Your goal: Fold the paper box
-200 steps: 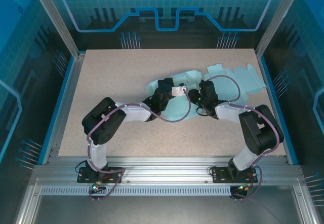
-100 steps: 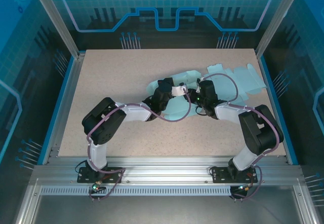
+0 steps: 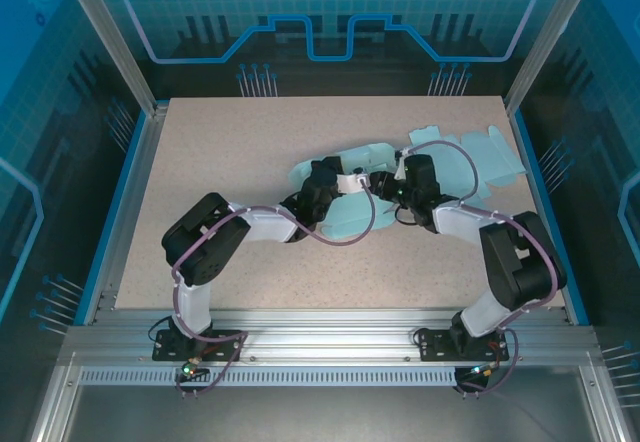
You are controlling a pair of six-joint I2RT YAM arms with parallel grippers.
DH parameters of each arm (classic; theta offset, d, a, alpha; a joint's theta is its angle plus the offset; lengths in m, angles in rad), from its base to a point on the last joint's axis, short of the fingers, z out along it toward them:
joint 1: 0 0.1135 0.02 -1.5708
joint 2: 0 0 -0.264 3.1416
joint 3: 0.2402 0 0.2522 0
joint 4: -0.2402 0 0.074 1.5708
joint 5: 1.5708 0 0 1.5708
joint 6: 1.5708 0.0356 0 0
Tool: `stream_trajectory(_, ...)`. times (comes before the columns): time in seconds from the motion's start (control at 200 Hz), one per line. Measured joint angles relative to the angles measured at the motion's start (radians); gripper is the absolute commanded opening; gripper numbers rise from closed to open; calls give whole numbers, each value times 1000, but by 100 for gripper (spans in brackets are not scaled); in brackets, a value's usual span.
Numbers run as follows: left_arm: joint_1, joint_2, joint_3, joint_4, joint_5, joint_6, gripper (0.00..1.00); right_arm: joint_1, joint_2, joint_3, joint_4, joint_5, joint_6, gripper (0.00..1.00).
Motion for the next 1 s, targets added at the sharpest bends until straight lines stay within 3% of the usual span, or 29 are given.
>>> stream_trajectory(0.265, 0, -8, -21, 8, 19, 0, 0, -99, -45, 44, -74, -37, -60, 33)
stream_trajectory(0.7, 0, -12, -49, 51, 40, 46, 0, -153, -41, 73, -147, -135, -116, 37)
stream_trajectory(1.0, 0, 20, -62, 162, 47, 156, 0, -308, -185, 66, -194, -154, -132, 40)
